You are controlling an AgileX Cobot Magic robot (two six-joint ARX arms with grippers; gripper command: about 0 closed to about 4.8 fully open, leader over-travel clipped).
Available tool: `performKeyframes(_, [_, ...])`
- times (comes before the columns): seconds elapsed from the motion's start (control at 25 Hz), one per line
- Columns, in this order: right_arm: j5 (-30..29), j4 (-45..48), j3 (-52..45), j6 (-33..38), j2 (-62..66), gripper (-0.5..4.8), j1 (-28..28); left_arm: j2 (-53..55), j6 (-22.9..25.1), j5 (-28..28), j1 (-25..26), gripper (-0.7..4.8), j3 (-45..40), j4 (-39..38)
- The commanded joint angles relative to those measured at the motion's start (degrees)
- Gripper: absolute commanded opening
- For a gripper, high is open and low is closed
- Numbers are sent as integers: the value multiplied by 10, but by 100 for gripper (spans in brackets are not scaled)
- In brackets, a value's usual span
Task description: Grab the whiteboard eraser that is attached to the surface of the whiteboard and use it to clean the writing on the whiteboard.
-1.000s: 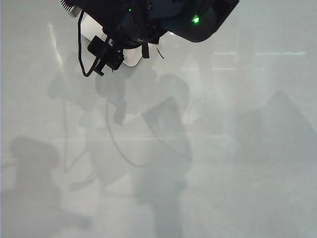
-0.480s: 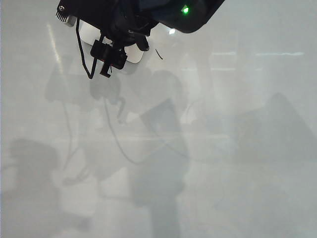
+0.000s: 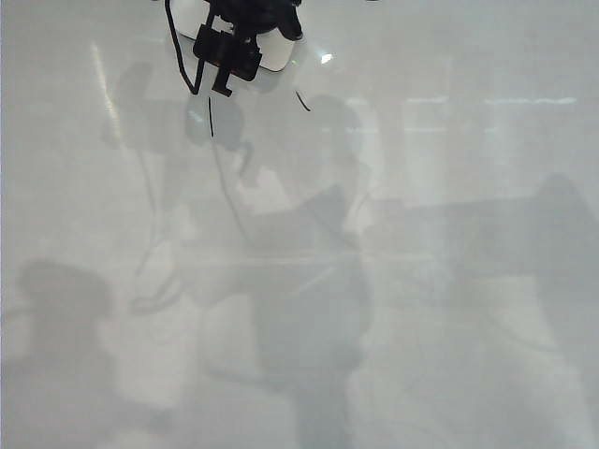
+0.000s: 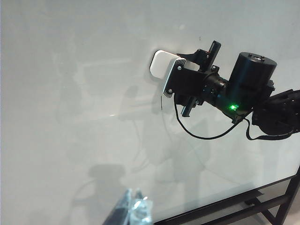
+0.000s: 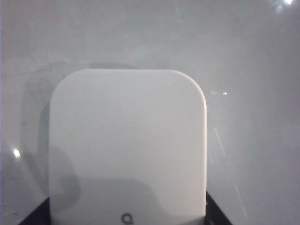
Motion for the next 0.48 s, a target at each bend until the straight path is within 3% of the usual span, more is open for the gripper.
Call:
performKeyframes(0.04, [42,7,12,3,-13,176,-11,1,0,1,0,-5,2,3])
performKeyframes(0.24, [37,-99,11,85,-6,176,-8,1,0,1,0,-5,2,3])
performKeyframes(0.48, [35,-105,5,113,10,176,-4,1,0,1,0,-5,2,3])
